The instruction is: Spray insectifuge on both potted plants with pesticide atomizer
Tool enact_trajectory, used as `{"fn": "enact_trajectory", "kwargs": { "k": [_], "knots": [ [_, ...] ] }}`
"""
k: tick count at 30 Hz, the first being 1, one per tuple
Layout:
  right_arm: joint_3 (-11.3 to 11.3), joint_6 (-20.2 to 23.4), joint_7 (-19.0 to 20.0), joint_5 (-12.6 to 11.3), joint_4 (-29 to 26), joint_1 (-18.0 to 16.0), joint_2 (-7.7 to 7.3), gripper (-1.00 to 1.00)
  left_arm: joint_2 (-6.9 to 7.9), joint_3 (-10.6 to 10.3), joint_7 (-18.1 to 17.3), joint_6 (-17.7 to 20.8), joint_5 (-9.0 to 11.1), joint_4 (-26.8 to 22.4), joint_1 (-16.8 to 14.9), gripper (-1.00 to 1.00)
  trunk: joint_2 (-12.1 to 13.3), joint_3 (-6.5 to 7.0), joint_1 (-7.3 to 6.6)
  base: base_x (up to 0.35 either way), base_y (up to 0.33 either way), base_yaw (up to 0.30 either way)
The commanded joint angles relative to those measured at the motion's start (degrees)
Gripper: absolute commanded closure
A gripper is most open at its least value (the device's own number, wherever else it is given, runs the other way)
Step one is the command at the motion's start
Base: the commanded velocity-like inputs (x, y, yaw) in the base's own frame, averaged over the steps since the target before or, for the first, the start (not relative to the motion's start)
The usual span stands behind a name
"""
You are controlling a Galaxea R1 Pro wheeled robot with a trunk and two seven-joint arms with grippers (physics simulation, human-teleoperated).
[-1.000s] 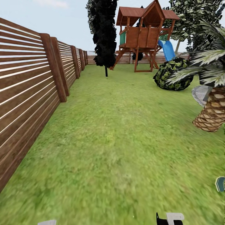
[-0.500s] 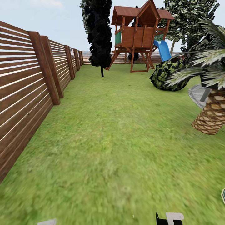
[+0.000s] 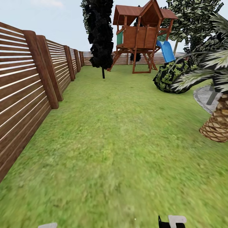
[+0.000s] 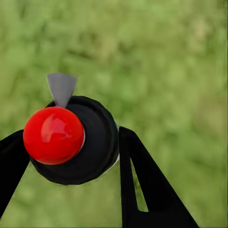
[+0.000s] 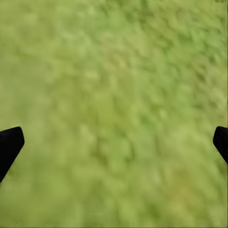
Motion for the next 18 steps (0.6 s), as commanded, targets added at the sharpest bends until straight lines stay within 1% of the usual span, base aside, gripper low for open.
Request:
{"fn": "enact_trajectory", "kwargs": {
  "k": [1,18],
  "knots": [
    [-0.2,-0.1,-0.3,0.6,0.1,-0.1,0.01,-1.00,0.01,0.3,-0.6,-0.1,0.5,0.1,0.0,1.00,0.0,-0.05,0.02,0.340,0.000,0.000],
    [-0.4,-0.1,-0.4,0.3,0.1,0.0,-0.03,-1.00,-0.08,0.3,-0.6,-0.1,0.5,0.1,0.0,1.00,0.0,-0.05,0.02,0.340,0.000,0.000]
  ]
}}
